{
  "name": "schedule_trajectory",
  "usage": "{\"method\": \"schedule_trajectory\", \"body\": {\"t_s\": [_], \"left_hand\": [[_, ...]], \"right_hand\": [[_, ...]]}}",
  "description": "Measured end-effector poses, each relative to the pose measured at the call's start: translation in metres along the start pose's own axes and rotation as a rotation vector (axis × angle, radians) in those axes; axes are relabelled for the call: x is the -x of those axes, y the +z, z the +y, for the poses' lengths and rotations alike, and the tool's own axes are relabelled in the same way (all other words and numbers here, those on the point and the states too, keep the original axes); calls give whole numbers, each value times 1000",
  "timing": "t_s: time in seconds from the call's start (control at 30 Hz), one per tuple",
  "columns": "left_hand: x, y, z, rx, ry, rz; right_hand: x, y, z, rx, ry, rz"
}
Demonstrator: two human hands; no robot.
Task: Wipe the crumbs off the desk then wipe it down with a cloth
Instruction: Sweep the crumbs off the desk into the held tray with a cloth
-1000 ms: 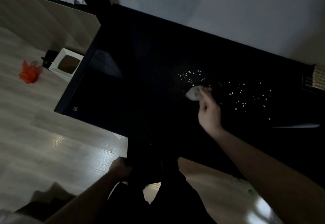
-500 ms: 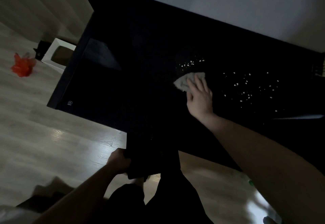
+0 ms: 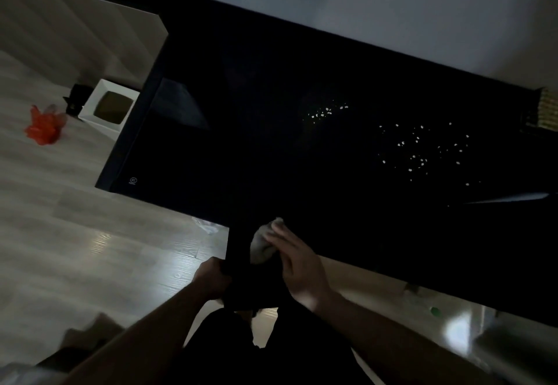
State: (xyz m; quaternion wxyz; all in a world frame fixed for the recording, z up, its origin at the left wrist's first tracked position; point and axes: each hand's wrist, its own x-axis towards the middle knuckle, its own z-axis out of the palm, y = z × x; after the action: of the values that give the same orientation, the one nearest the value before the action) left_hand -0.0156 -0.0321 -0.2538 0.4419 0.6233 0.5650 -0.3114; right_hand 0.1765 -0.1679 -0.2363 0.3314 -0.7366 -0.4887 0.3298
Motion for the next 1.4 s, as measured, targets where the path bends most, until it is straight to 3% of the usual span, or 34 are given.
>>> {"method": "schedule_trajectory", "body": {"t_s": [0.1,0.23,0.33,0.5,0.7,0.9,1.13,1.23,1.4], "left_hand": [[1,-2,0,-10,6,5],[2,-4,4,-14,1,14],[-1,-7,6,-20,-3,16],[-6,-6,6,2,-25,39],[-12,-1,3,32,-27,42],[-9,-4,9,18,-8,25],[-6,-10,13,-42,12,5],[-3,-13,14,-51,27,-9],[-4,-13,11,-33,-7,1]], "right_hand": [[-40,-42,1,-68,17,159],[-124,-104,31,58,40,410],[-185,-150,54,151,123,469],[-257,-194,88,360,212,393],[-276,-169,94,552,225,250],[-194,-104,53,507,-78,61],[-70,-33,37,203,-177,-150],[-79,-48,28,65,-111,-103],[-169,-109,34,93,-35,243]]}}
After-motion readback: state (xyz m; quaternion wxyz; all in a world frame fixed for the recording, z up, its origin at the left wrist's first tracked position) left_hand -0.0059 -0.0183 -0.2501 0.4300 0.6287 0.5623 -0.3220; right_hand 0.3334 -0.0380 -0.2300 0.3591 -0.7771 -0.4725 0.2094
